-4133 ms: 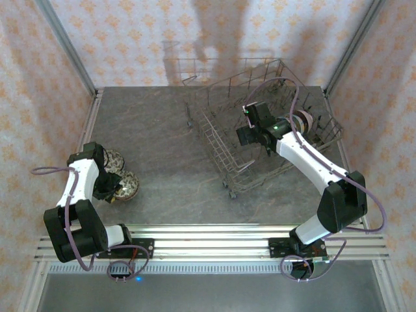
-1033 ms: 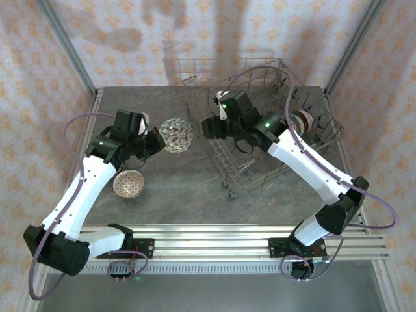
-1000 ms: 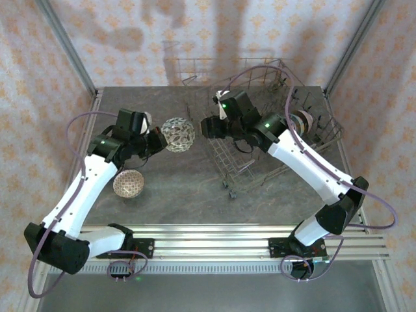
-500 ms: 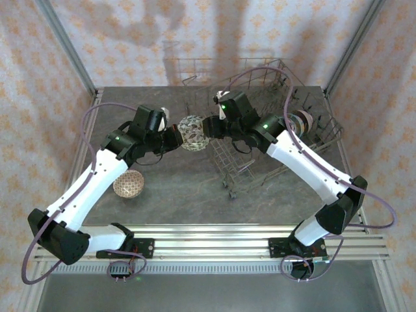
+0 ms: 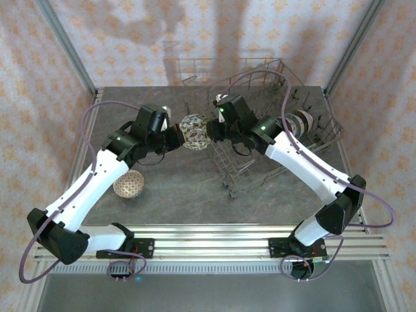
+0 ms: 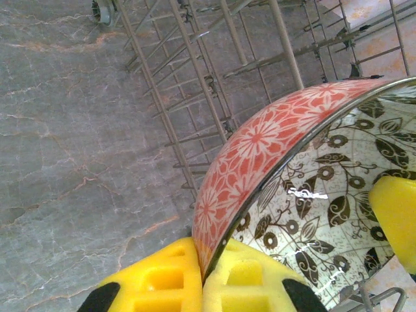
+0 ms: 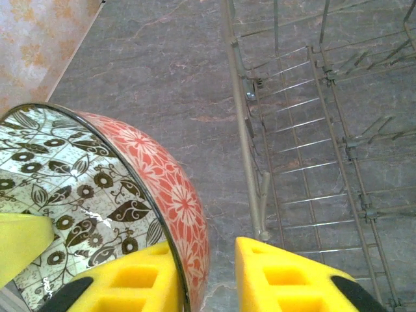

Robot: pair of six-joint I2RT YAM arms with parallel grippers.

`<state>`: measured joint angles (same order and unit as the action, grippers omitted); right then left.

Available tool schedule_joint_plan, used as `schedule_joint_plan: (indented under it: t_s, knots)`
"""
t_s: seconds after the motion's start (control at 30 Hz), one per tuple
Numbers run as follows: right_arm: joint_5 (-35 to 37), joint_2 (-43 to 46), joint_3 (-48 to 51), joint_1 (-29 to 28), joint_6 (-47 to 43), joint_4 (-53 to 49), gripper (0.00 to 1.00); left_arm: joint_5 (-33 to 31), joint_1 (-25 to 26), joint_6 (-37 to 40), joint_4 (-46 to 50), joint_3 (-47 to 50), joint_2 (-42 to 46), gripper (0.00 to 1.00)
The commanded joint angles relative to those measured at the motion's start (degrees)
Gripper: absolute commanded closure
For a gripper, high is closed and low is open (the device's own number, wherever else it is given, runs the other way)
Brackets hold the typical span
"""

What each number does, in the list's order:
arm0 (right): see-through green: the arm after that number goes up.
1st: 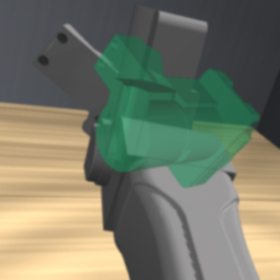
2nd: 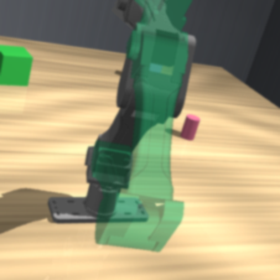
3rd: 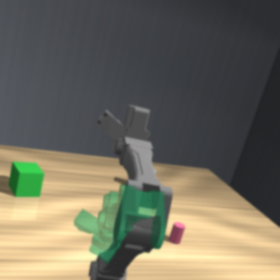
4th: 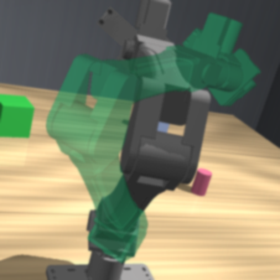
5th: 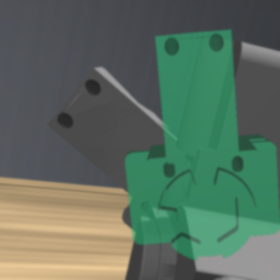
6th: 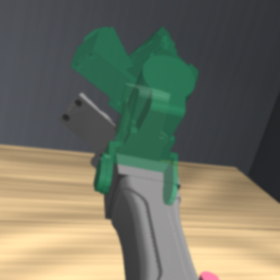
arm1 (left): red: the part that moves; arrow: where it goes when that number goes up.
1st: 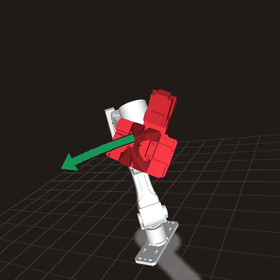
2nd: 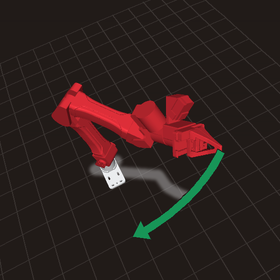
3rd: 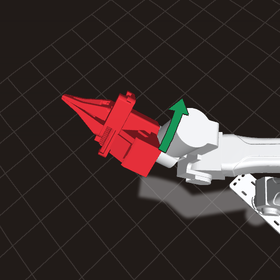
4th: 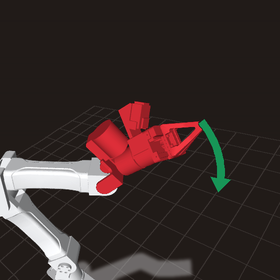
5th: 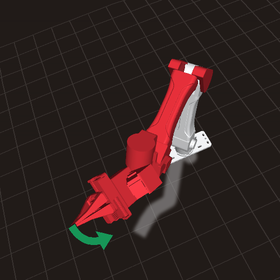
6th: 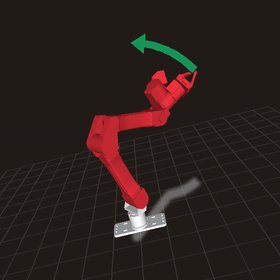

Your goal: Load the bowls into the dish rack

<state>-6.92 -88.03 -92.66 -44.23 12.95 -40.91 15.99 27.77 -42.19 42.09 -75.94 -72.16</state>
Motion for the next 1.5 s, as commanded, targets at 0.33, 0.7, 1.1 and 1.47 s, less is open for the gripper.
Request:
schedule_joint_plan:
  t_s: [0.33,0.7,1.1,1.47]
  knots:
    - [0.2,0.6,-0.2,0.1,0.3,-0.2,0.9,-0.3,1.3,-0.3,-2.8,-2.8,0.0,1.0]
    - [5.2,2.7,0.3,0.1,1.6,0.8,1.0,0.5,2.1,-0.3,-3.3,-3.1,-0.3,0.86]
    - [13.2,5.6,-1.1,0.1,0.8,2.4,1.0,-4.0,1.5,3.0,0.9,-6.4,2.5,0.4]
    - [35.5,7.2,-6.2,11.0,-4.4,-4.3,1.0,0.4,-10.3,3.8,3.3,-0.5,9.7,0.31]
